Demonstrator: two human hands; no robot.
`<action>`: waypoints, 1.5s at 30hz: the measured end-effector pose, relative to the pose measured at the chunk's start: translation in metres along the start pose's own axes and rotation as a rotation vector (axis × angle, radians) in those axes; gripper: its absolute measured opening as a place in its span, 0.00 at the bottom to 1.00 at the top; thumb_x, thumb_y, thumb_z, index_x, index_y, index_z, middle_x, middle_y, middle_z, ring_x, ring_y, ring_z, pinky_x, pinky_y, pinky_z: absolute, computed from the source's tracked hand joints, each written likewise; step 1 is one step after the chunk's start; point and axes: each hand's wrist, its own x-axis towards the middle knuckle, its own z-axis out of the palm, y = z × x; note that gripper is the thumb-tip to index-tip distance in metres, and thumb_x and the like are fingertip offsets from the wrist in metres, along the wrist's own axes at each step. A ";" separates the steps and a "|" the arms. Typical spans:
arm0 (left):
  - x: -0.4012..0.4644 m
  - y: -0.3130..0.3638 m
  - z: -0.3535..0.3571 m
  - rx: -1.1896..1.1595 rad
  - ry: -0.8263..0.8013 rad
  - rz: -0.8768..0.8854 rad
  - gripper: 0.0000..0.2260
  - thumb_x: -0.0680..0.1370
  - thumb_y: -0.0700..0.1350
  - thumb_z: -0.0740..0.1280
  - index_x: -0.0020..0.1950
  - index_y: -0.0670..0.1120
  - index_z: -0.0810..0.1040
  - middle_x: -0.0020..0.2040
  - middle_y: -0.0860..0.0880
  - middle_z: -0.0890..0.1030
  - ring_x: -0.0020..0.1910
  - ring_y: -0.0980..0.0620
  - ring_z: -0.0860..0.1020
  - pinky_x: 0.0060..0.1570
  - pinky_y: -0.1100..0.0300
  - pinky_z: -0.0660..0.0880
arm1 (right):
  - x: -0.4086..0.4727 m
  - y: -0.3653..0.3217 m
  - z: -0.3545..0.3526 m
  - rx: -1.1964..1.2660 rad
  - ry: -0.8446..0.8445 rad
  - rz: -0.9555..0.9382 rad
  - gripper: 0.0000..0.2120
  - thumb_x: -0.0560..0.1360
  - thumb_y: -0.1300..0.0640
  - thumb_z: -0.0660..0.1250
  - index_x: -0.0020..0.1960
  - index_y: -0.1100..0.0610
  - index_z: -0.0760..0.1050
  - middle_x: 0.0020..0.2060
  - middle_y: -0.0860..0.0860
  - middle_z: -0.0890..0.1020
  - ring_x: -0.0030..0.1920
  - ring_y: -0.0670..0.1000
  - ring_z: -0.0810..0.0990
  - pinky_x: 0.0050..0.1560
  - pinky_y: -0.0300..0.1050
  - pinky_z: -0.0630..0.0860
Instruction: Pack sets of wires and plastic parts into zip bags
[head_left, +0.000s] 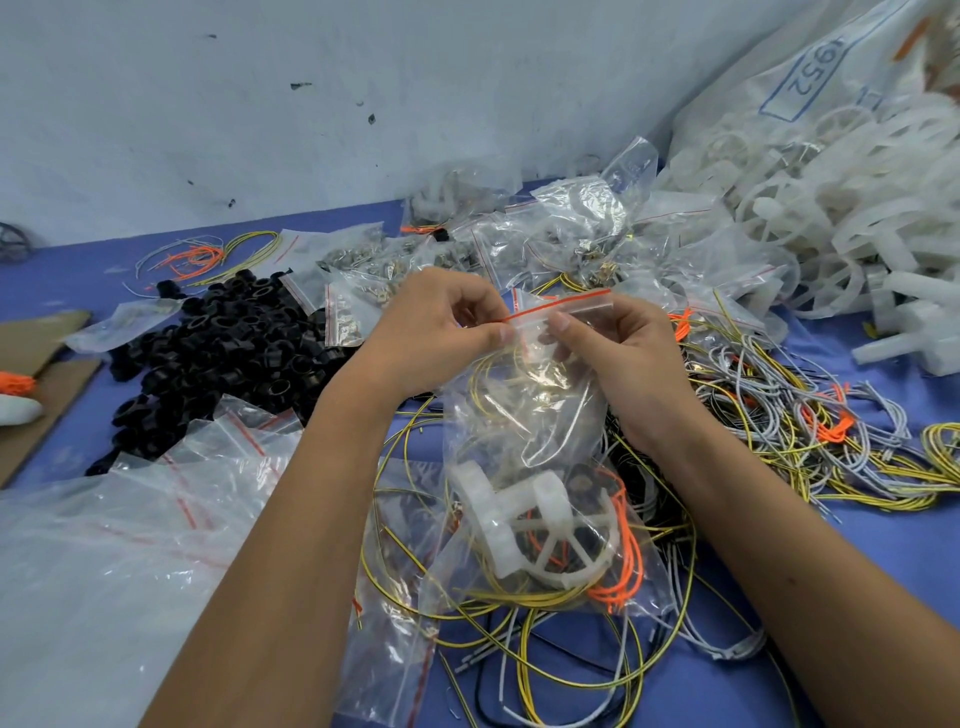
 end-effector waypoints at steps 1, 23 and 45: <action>0.000 0.001 0.001 -0.013 -0.002 -0.008 0.04 0.75 0.37 0.76 0.42 0.43 0.84 0.41 0.37 0.84 0.38 0.49 0.77 0.43 0.50 0.77 | 0.000 0.000 0.000 0.000 -0.005 -0.001 0.02 0.77 0.63 0.74 0.45 0.59 0.84 0.37 0.56 0.85 0.33 0.48 0.79 0.33 0.42 0.75; -0.002 -0.010 -0.006 -0.076 0.004 -0.051 0.04 0.75 0.40 0.78 0.41 0.42 0.85 0.36 0.44 0.82 0.36 0.53 0.76 0.42 0.57 0.71 | -0.001 -0.002 0.001 0.033 0.026 0.036 0.07 0.76 0.62 0.75 0.42 0.52 0.86 0.35 0.54 0.85 0.34 0.49 0.79 0.35 0.46 0.74; -0.016 -0.035 -0.029 -0.354 0.125 -0.188 0.12 0.76 0.37 0.74 0.34 0.49 0.84 0.33 0.48 0.83 0.31 0.55 0.79 0.33 0.65 0.76 | 0.004 0.006 -0.006 0.088 0.076 0.076 0.02 0.75 0.59 0.76 0.43 0.54 0.85 0.36 0.52 0.85 0.35 0.49 0.80 0.38 0.44 0.76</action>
